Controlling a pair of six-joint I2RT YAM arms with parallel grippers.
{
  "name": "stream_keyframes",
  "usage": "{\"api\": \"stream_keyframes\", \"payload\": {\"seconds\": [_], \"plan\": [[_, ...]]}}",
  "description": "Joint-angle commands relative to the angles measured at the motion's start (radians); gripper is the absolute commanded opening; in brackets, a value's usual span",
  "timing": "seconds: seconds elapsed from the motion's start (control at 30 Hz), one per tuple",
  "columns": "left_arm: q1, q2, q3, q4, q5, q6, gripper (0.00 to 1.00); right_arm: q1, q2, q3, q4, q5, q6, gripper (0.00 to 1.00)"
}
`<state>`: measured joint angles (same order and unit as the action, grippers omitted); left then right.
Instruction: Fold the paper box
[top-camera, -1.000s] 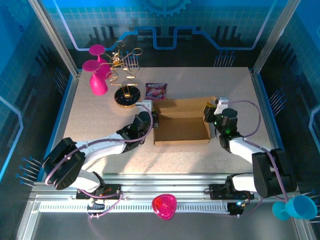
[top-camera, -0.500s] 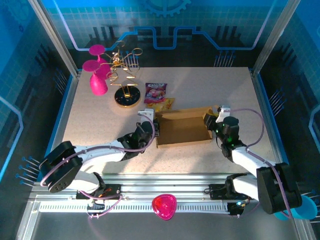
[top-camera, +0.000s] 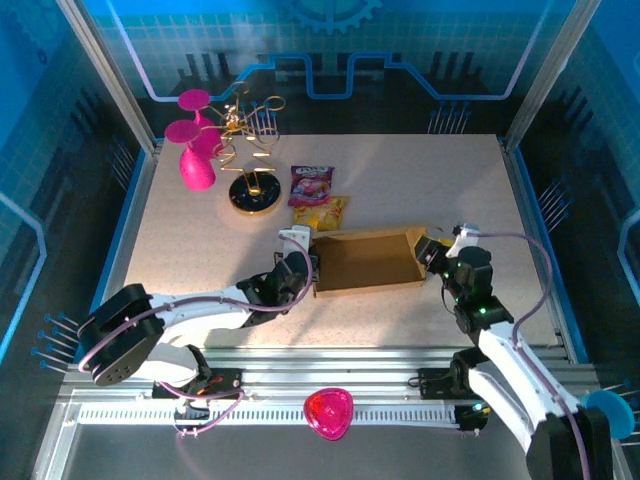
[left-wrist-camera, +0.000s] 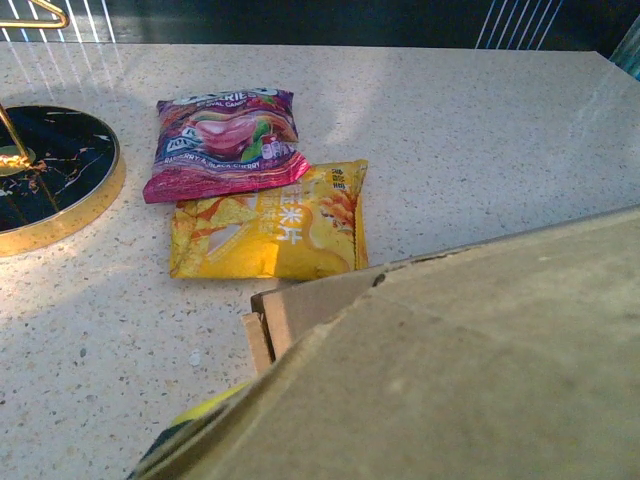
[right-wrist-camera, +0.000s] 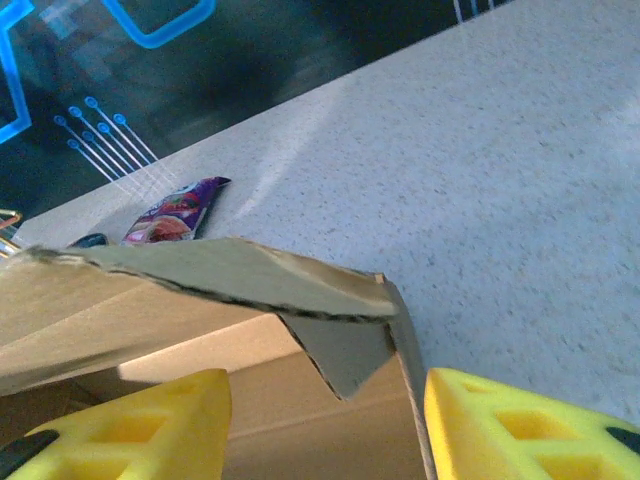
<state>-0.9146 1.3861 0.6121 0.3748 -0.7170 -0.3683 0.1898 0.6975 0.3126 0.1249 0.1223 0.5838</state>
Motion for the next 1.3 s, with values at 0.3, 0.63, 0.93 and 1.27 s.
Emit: {"api": "stream_keyframes", "payload": {"seconds": [0.3, 0.63, 0.93, 1.27], "plan": [[-0.018, 0.011, -0.027, -0.09, 0.011, -0.025, 0.0, 0.034, -0.218, 0.255, -0.616, 0.045, 0.346, 0.5], [-0.018, 0.005, -0.022, -0.101, 0.015, -0.019, 0.0, 0.261, 0.013, 0.479, -0.637, 0.073, 0.907, 0.53], [-0.018, 0.014, -0.015, -0.105, 0.021, -0.026, 0.0, 0.427, 0.225, 0.543, -0.504, 0.099, 1.107, 0.51], [-0.019, -0.006, -0.019, -0.102, 0.026, -0.02, 0.0, 0.416, 0.306, 0.503, -0.474, 0.125, 1.109, 0.26]]}}
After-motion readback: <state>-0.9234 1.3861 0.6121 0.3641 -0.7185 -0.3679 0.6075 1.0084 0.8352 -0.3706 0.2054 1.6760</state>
